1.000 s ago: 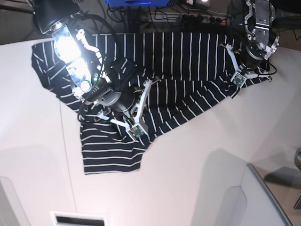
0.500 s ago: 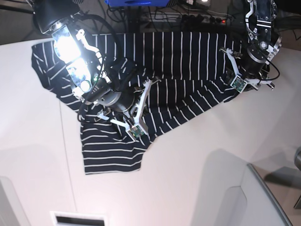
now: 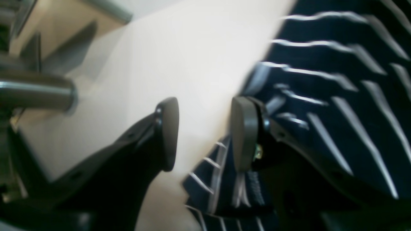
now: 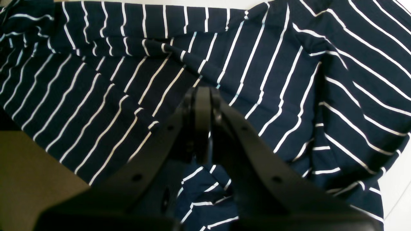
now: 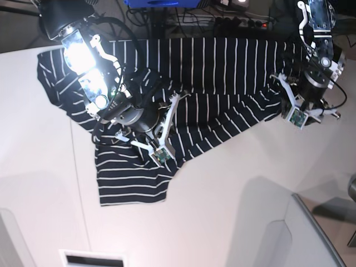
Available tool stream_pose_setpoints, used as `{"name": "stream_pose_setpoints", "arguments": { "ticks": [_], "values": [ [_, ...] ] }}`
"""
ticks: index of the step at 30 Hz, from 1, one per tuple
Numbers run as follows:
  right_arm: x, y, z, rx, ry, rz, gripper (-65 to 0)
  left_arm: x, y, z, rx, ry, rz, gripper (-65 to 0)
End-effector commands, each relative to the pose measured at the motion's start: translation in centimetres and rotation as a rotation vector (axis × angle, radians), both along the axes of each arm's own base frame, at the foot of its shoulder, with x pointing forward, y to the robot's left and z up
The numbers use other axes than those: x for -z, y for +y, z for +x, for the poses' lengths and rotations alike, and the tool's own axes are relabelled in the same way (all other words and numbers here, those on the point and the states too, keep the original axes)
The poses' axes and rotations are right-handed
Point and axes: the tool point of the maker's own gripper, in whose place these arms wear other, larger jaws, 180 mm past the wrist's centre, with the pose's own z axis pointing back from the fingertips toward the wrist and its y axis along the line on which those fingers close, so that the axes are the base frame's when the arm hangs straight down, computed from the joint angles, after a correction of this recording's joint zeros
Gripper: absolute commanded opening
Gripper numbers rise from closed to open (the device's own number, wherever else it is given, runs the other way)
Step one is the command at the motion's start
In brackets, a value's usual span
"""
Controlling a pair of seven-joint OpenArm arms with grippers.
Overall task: Layout the t-shirt on the table in an organized manner, then fold the t-shirt properly
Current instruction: 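Hold the grasped edge with the left gripper and pull it inward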
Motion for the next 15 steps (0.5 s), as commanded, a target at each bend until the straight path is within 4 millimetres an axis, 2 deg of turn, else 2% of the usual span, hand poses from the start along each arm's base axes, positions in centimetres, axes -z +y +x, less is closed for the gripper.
{"name": "stream_pose_setpoints", "arguments": {
  "ticks": [1,7,10,12,15],
  "values": [
    [-1.3,0.3,0.9,0.002,-0.044,0.025,-63.6,-1.6,0.2,1.6,0.008,-0.024,-0.008,-38.3],
    [-1.3,0.3,0.9,0.002,-0.044,0.025,-63.6,-3.7,4.4,5.3,-0.083,0.124,0.027,-38.2],
    [-1.3,0.3,0.9,0.002,-0.044,0.025,-63.6,-2.6,6.1,5.9,-0.137,0.192,-0.013,-38.2],
    [-1.3,0.2,0.9,0.002,-0.044,0.022,-63.6,-1.0,7.1,5.6,-0.163,0.248,-0.064,-38.2],
    [-1.3,0.2,0.9,0.002,-0.044,0.022,-63.6,0.9,7.1,4.8,-0.164,0.308,-0.167,-38.2]
  ]
}}
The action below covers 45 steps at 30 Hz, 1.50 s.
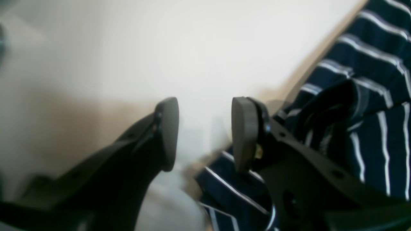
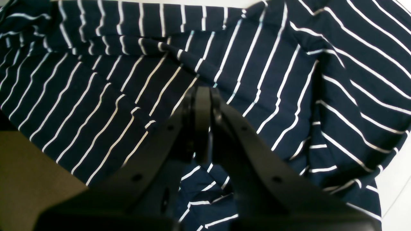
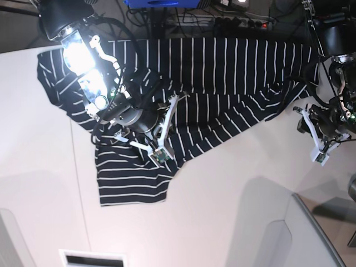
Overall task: Layout the t-shirt on the table in an organized manner, then fold the t-shirt properly
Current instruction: 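Hold the grasped edge with the left gripper and pull it inward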
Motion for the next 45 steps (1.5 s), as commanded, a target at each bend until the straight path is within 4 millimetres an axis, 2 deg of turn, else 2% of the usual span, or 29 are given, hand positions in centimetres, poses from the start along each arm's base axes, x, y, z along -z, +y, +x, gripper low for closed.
{"name": "stream_pose_setpoints", "arguments": {
  "ticks": [1,4,10,18,24,29,34,45],
  "values": [
    [-1.3,0.4,0.9,0.001,-0.044,0.027,-63.6,-1.3,0.2,1.0,0.009,-0.043,-0.021,-38.2],
    [-1.5,0.4,1.0,0.001,-0.049,0.028,-63.6,-1.5,-0.7,1.2,-0.004,-0.066,-0.142,-38.2],
    [-1.5,0.4,1.0,0.001,-0.049,0.028,-63.6,-3.4,-2.0,2.2,0.005,-0.131,-0.278,-38.2],
    [-1.5,0.4,1.0,0.001,-0.049,0.028,-63.6,-2.3,-3.5,1.5,0.005,-0.074,-0.308,-38.3],
    [-1.6,0.5,1.1,0.001,-0.05,0.03,-63.6,-0.9,-6.3,1.2,0.066,-0.031,-0.334,-38.3],
    [-1.5,0.5,1.0,0.001,-0.049,0.03,-63.6,-0.4,-7.9,1.3,0.07,-0.029,-0.371,-38.3],
    [-1.5,0.5,1.0,0.001,-0.049,0.03,-63.6,-0.1,-8.3,1.1,0.071,-0.021,-0.376,-38.3],
    [-1.5,0.5,1.0,0.001,-0.049,0.03,-63.6,0.8,-7.6,-0.3,0.071,0.018,-0.355,-38.3]
  ]
}}
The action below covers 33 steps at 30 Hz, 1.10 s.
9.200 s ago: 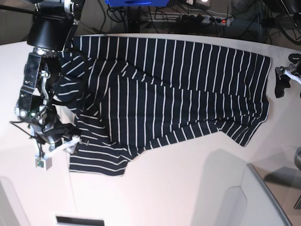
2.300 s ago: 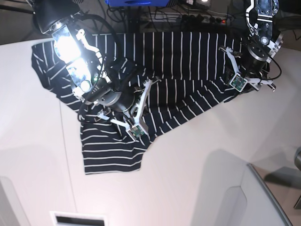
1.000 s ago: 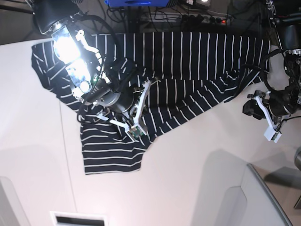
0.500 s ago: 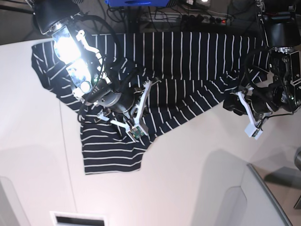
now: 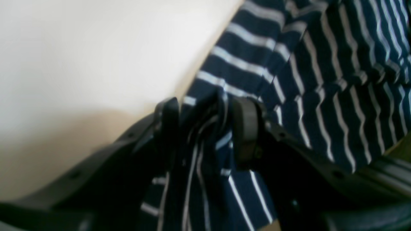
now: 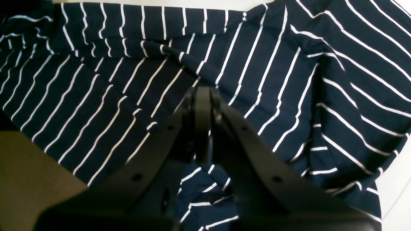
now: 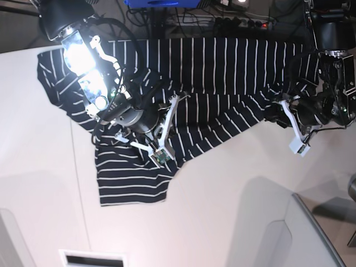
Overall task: Layout the t-shirt on the table in an organized manner, then fold the t-shirt properly
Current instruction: 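Hold the grasped edge with the left gripper and pull it inward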
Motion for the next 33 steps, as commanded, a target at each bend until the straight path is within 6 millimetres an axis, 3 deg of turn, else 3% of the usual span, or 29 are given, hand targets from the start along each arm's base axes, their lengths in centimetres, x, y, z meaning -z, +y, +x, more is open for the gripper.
{"name": "stream_pose_setpoints", "arguments": {
  "ticks": [1,9,14,18,33],
  "values": [
    [-1.4,0.4,0.9,0.002,-0.047,0.028,-63.6,-1.4,0.6,1.3,0.005,-0.047,0.005,-38.3],
    [-1.4,0.4,0.9,0.002,-0.047,0.028,-63.6,-1.8,2.0,1.2,0.0,-0.046,0.036,-38.5],
    [-1.3,0.4,0.8,0.002,-0.043,0.028,-63.6,0.0,3.1,0.4,-0.021,0.002,0.075,-38.5],
    [-1.3,0.4,0.8,0.002,-0.042,0.028,-63.6,1.0,3.2,-0.1,-0.04,0.021,0.053,-38.5],
    [-1.3,0.4,0.8,0.002,-0.042,0.028,-63.6,1.5,1.8,-0.1,-0.039,0.022,0.022,-38.5]
  ]
}}
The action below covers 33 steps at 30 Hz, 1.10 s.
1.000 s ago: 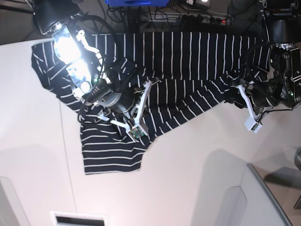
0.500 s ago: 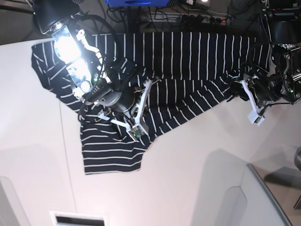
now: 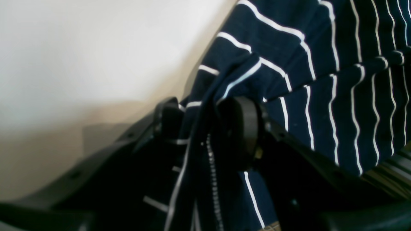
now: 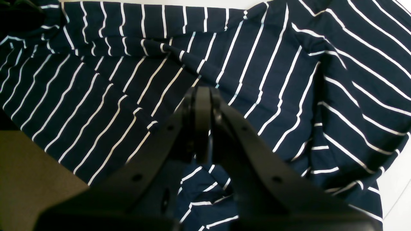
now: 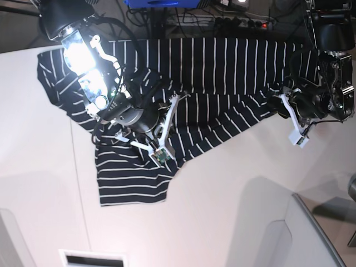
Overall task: Layout the t-shirt on the table in an organized manner, then fold the t-shirt properly
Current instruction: 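Hold the grasped edge with the left gripper and pull it inward, then move the right gripper back to the shirt's side edge and grasp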
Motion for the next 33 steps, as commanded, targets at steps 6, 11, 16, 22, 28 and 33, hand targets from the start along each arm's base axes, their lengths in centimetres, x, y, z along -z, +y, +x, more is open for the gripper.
{"name": "stream_pose_setpoints", "arguments": {
  "ticks": [6,11,16,22,28,33],
  "values": [
    [-1.36,0.39,0.88,0.002,-0.045,0.028,-63.6,-1.1,0.04,1.26,-0.001,-0.047,-0.008,-38.8],
    [-1.36,0.39,0.88,0.002,-0.045,0.028,-63.6,-1.08,-0.02,1.26,-0.001,-0.047,-0.009,-39.2],
    [-1.36,0.39,0.88,0.002,-0.045,0.028,-63.6,-1.06,-0.06,1.25,0.0,-0.046,-0.009,-39.5],
    [-1.36,0.39,0.88,0.002,-0.045,0.028,-63.6,-0.74,-0.07,0.73,0.0,-0.035,-0.01,-62.2],
    [-1.36,0.39,0.88,0.002,-0.045,0.028,-63.8,-0.72,-0.03,0.71,0.001,-0.034,-0.007,-65.0],
    [-1.4,0.4,0.92,0.004,-0.047,0.03,-63.8,-1.44,0.21,1.28,0.0,-0.059,0.001,-65.0]
  ]
}}
